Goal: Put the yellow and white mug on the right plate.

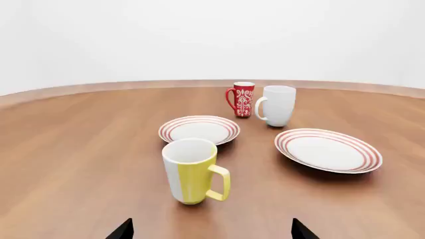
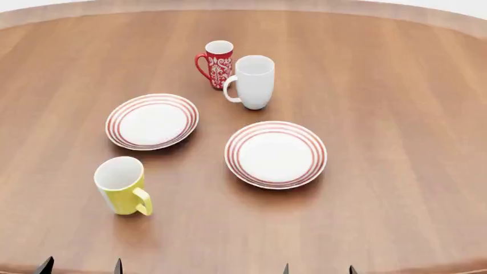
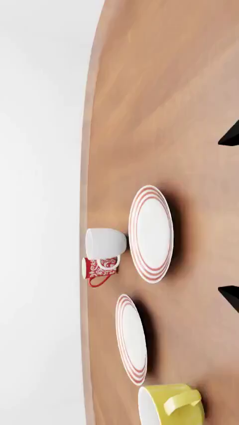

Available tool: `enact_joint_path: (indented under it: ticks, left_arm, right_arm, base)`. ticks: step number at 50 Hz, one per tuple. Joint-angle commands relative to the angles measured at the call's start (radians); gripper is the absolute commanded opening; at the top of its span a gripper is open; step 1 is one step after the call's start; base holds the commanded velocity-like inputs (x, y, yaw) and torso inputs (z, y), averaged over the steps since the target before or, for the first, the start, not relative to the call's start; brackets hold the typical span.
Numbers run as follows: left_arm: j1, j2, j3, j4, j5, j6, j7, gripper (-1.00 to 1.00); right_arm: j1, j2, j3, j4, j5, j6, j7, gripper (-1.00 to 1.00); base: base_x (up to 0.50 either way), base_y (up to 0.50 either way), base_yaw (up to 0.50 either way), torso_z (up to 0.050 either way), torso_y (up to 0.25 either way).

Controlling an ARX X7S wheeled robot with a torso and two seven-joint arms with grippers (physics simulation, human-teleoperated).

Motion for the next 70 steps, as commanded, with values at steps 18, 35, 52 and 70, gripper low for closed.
enact_joint_path:
  ticks: [18,35,52,70]
  left_arm:
    - [0.001,-0.058,0.067,0.01,-0.074,-0.005,-0.048,1.0]
    - [-0.008,-0.083,0.105,-0.02,-0.06,0.026,-0.088,1.0]
    - [-0.002,-0.106,0.13,-0.002,-0.069,0.016,-0.113,1.0]
    - [-0.006,-0.119,0.152,-0.01,-0.097,0.017,-0.121,1.0]
  right_arm:
    - [-0.009,0.056,-0.064,-0.054,0.05,0.024,0.079,1.0]
    - [-0.019,0.088,-0.106,-0.081,0.064,0.015,0.092,1.0]
    - [-0.015,0.106,-0.142,-0.06,0.059,-0.002,0.117,1.0]
    - [0.015,0.107,-0.164,-0.023,0.001,0.036,0.213,1.0]
  base:
    - [0.0,0.0,0.0,0.0,0.0]
    - [0.0,0.02,0.0,0.0,0.0]
    - [0.0,0.46,0.0,0.0,0.0]
    - [0.0,0.21,0.0,0.0,0.0]
